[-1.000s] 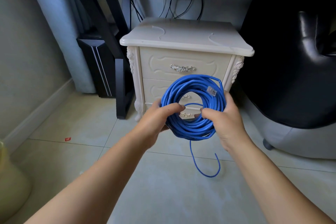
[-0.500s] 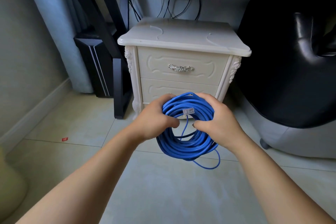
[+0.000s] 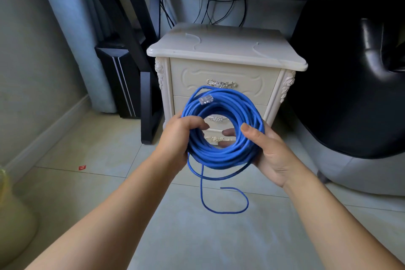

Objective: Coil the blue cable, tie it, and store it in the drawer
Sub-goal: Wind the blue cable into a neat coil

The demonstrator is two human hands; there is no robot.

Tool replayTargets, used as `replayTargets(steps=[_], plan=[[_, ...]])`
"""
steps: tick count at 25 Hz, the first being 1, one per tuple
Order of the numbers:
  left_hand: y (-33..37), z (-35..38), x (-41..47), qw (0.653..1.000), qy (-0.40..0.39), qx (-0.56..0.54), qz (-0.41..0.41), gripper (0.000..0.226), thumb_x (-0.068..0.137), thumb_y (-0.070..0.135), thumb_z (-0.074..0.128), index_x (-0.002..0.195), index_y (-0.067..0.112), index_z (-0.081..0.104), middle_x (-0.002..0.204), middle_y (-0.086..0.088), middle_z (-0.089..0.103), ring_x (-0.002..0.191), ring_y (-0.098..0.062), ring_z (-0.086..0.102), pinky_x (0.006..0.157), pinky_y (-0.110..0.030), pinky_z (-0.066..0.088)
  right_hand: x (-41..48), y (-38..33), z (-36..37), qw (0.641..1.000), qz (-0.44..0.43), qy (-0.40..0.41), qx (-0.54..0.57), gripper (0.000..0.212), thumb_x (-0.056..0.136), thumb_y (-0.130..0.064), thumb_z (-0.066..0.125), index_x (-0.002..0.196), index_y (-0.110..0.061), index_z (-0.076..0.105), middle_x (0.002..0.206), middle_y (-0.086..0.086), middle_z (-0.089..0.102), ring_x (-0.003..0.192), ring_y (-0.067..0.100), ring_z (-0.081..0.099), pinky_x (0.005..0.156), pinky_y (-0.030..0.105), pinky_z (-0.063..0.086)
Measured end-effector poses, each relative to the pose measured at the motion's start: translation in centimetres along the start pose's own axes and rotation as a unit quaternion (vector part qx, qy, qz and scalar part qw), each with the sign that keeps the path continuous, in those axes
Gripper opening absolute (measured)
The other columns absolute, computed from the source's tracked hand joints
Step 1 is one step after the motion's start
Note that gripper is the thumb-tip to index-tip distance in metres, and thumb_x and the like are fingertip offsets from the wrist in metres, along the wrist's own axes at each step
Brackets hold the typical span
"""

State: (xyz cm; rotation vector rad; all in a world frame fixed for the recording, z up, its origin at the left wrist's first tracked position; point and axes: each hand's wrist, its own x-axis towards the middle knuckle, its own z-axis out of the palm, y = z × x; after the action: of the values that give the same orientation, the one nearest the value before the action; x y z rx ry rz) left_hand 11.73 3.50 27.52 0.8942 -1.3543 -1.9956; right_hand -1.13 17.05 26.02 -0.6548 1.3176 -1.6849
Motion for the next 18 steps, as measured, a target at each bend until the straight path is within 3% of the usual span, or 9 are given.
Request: replayTargets(steps=[1,5,9,12,14,16,18], plan=[[-0.2,0.0,0.1,0.999,0.020,-0.033,-0.015,0.018,0.068,-0.002,0.059,0.084,0.008,0.057,0.060,-0.004,0.043,0.054,-0.020,0.044,0.057,-0.032,0.039,0.0,0.4,0.5,1.000,0.004,0.005,0.015,0.088,0.048,-0.047,0.093,0.122,-0.018,0.057,0.104,0.015,0.071,0.101,0.037,0.070,0.087,0.052,0.056],[-1.1,1.0,-0.2,0.990,0.036,-0.123,-0.052,0.008,0.075,-0.001,0.058,0.078,0.006,0.058,0.060,-0.005,0.045,0.062,-0.026,0.049,0.072,-0.039,0.047,0.0,1.5,2.4,0.993,-0.043,0.067,0.081,0.049,0.071,-0.024,0.076,0.116,-0.018,0.058,0.099,0.009,0.068,0.100,0.031,0.070,0.088,0.048,0.055],[-1.9,1.4,-0.8,0.997,-0.029,-0.052,-0.046,0.011,0.084,0.003,0.060,0.093,0.008,0.058,0.067,-0.005,0.053,0.060,-0.017,0.055,0.067,-0.032,0.047,0.2,1.1,1.7,0.985,-0.060,0.137,0.085,0.034,0.076,-0.003,0.067,0.107,-0.016,0.061,0.083,0.007,0.061,0.076,0.027,0.066,0.074,0.040,0.056],[-1.3,0.2,-0.5,0.987,-0.140,0.038,-0.063,0.051,0.076,0.027,0.072,0.121,0.007,0.059,0.098,-0.013,0.069,0.098,-0.022,0.069,0.093,-0.042,0.053,0.3,0.3,1.0,0.982,-0.058,0.163,0.077,0.029,0.081,0.007,0.055,0.102,-0.013,0.060,0.075,0.007,0.056,0.060,0.023,0.061,0.062,0.034,0.054],[-0.4,-0.6,0.0,0.977,-0.200,0.027,-0.060,0.074,0.068,0.050,0.071,0.134,0.020,0.056,0.123,-0.008,0.066,0.117,-0.019,0.062,0.098,-0.047,0.049,0.2,-0.3,0.4,0.984,-0.053,0.154,0.069,0.029,0.074,0.005,0.057,0.097,-0.011,0.060,0.066,0.006,0.054,0.052,0.021,0.059,0.058,0.033,0.051],[0.5,-1.0,0.5,0.969,-0.242,0.009,-0.042,0.067,0.077,0.060,0.058,0.134,0.026,0.058,0.125,-0.005,0.061,0.118,-0.020,0.056,0.096,-0.046,0.043,0.0,-0.9,-0.2,0.990,-0.047,0.128,0.030,0.035,0.060,0.001,0.058,0.094,-0.009,0.060,0.060,0.007,0.052,0.050,0.022,0.056,0.062,0.037,0.050],[1.1,-1.3,0.6,0.966,-0.256,0.018,-0.022,0.053,0.085,0.051,0.051,0.127,0.023,0.064,0.121,-0.007,0.062,0.110,-0.023,0.057,0.089,-0.039,0.045,-0.4,-1.2,-0.5,0.995,-0.032,0.085,-0.044,0.042,0.052,0.000,0.057,0.093,-0.007,0.061,0.059,0.009,0.050,0.050,0.022,0.055,0.066,0.041,0.048]])
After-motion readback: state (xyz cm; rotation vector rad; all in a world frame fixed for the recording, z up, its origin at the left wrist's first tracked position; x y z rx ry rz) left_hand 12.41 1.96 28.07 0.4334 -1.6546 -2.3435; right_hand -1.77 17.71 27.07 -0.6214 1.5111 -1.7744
